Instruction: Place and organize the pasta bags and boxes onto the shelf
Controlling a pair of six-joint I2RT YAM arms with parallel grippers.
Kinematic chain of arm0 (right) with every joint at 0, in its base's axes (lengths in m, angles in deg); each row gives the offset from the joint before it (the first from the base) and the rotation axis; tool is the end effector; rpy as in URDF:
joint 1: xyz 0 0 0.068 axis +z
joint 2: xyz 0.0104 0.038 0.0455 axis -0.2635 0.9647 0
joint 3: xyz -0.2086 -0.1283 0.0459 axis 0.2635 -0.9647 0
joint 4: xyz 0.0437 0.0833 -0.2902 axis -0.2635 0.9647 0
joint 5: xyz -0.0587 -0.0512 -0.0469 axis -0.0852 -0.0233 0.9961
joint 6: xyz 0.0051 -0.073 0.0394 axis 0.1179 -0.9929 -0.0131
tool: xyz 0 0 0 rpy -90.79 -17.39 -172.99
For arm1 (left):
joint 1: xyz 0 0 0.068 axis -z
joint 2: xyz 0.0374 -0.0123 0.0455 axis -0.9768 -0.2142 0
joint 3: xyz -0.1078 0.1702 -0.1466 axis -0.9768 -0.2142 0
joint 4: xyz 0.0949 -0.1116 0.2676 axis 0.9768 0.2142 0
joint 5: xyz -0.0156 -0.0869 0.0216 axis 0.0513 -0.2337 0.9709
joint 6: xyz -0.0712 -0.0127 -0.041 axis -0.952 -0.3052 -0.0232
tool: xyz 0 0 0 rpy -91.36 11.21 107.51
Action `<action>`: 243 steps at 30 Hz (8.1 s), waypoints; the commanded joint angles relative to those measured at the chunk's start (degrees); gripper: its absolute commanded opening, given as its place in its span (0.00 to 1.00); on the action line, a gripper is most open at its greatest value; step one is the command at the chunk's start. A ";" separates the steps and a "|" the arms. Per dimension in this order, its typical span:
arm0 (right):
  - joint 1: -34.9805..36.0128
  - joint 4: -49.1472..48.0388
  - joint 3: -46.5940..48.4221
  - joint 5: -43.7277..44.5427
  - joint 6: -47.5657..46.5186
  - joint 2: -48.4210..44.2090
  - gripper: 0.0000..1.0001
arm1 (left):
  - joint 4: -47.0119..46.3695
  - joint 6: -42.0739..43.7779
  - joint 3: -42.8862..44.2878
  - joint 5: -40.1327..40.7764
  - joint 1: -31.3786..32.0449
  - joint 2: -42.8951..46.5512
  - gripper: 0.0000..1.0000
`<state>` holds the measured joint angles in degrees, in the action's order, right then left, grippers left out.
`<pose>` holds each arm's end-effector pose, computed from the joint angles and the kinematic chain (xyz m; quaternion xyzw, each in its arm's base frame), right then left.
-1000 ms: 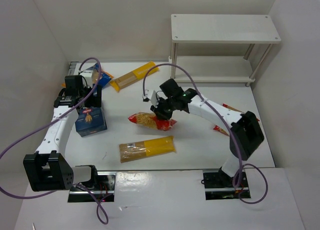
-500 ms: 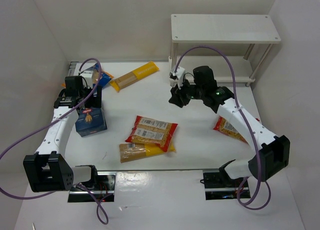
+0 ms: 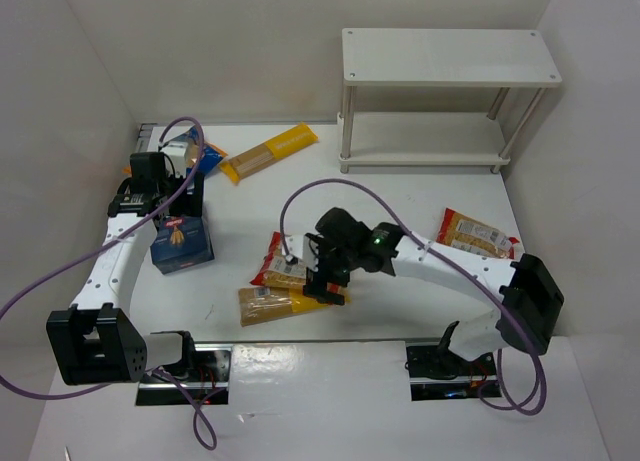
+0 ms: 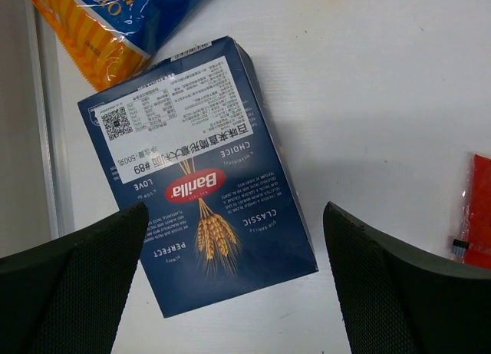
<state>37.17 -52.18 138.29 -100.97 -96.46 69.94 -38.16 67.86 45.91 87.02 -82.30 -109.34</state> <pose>0.1995 0.2993 0.1868 -0.6507 0.6781 0.2195 0.2619 0.3538 0.0322 0.2523 -0.0240 0.9025 0.0485 0.4272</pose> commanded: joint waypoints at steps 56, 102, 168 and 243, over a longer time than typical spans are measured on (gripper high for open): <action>-2.35 -14.50 10.24 18.64 -2.69 31.77 0.94 | -1.62 1.01 -0.96 -0.48 0.27 -0.13 1.00; -34.08 -20.71 6.47 12.41 23.05 -8.92 0.00 | -1.62 1.01 -0.96 -0.48 0.27 0.93 1.00; -43.31 -84.55 16.92 71.80 -33.36 35.11 0.00 | -1.62 1.01 -0.96 0.13 0.27 0.93 1.00; -49.20 -74.61 35.91 68.64 -25.01 49.89 0.89 | -2.67 1.01 -1.49 1.72 0.27 -2.24 1.00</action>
<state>-13.74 -123.83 175.52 -31.81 -124.37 125.78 -39.12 68.08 44.76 89.08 -82.30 -110.91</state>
